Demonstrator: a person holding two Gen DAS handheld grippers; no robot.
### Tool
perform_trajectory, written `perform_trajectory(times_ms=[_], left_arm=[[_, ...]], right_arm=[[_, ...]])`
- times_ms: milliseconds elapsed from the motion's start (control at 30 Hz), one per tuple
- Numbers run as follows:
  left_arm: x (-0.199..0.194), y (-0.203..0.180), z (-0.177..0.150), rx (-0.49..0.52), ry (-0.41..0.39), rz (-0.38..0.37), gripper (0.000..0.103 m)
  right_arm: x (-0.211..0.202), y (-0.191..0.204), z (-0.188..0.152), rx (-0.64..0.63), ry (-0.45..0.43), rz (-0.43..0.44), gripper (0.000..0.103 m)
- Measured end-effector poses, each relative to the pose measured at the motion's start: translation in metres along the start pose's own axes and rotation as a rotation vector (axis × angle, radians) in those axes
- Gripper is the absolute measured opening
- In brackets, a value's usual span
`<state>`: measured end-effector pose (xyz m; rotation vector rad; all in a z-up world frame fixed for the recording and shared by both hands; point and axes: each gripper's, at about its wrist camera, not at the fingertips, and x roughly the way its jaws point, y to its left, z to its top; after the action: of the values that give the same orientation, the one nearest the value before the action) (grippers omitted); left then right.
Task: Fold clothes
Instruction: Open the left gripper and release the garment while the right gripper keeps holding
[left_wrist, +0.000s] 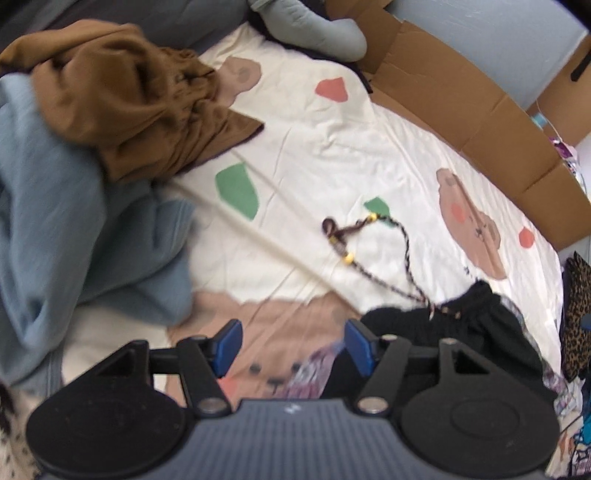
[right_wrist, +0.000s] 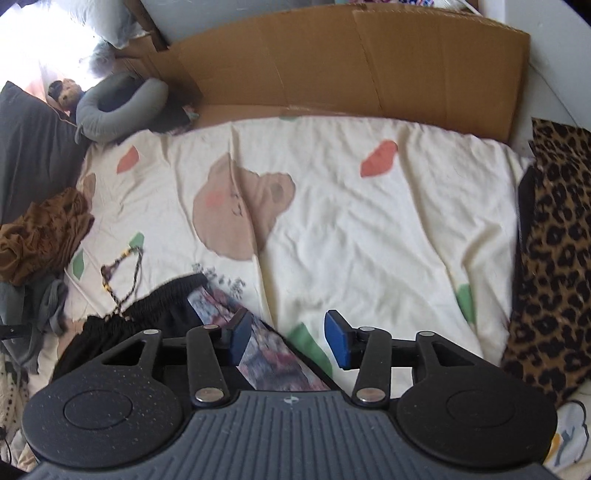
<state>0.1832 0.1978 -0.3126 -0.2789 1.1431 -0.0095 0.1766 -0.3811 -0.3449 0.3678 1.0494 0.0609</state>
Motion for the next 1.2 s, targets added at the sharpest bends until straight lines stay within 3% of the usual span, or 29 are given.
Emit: perform_trajectory(times_ms=[700,967,1200], left_arm=[[0.060,-0.043,0.077,0.145,-0.089,-0.020,0.065],[0.105,-0.059,0.075,0.194,-0.032,-0.060,0.065],[0.142,-0.061,0.073,0.200,0.020,-0.036,0.065]], right_arm=[[0.070,0.057,0.009,-0.176,0.047,0.156,0.054],[0.095,0.068,-0.008,-0.214,0.090,0.164,0.054],[0.096,0.068,-0.005,-0.186,0.081,0.170,0.054]])
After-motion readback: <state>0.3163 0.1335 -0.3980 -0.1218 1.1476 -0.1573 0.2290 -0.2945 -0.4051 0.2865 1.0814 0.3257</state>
